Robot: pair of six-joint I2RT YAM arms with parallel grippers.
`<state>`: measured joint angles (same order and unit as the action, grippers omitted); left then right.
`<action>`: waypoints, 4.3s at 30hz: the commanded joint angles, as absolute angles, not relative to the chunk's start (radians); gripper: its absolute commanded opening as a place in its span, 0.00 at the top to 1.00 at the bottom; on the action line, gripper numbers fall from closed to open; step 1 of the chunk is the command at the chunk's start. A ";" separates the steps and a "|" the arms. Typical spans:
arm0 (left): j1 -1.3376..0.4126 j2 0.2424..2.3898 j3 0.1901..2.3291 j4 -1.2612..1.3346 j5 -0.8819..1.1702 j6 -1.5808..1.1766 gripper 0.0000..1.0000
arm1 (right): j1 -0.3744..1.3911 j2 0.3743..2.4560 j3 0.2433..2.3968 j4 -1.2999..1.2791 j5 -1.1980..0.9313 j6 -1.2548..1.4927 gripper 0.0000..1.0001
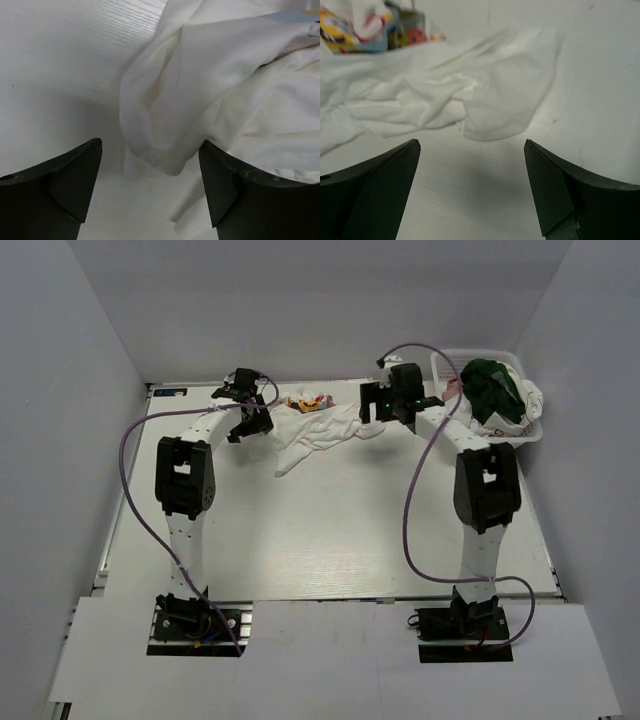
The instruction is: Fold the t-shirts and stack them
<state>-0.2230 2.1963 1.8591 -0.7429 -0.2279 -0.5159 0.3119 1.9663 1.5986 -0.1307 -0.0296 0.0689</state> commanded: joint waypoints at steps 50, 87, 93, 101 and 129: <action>-0.210 1.181 1.536 -0.655 -0.244 -0.563 1.00 | 0.394 1.144 1.326 -0.132 0.227 0.164 1.00; -0.232 1.373 0.821 -0.460 -0.061 -0.779 0.00 | 0.885 2.091 1.535 -0.337 0.179 -0.060 0.22; -0.232 1.373 0.773 -0.396 -0.052 -0.770 0.00 | 0.919 2.129 1.555 -0.374 0.310 -0.006 0.66; -0.232 1.509 0.762 -0.342 -0.021 -0.770 0.00 | 0.919 2.048 1.543 -0.332 0.299 0.026 1.00; -0.232 1.549 0.945 -0.583 -0.162 -0.689 0.00 | 0.520 2.134 1.865 0.117 0.457 -0.077 0.10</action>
<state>-0.2348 1.5719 0.8898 -0.5514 -0.1169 -0.7055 0.4808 2.2745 1.9774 0.2264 0.5423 -0.1516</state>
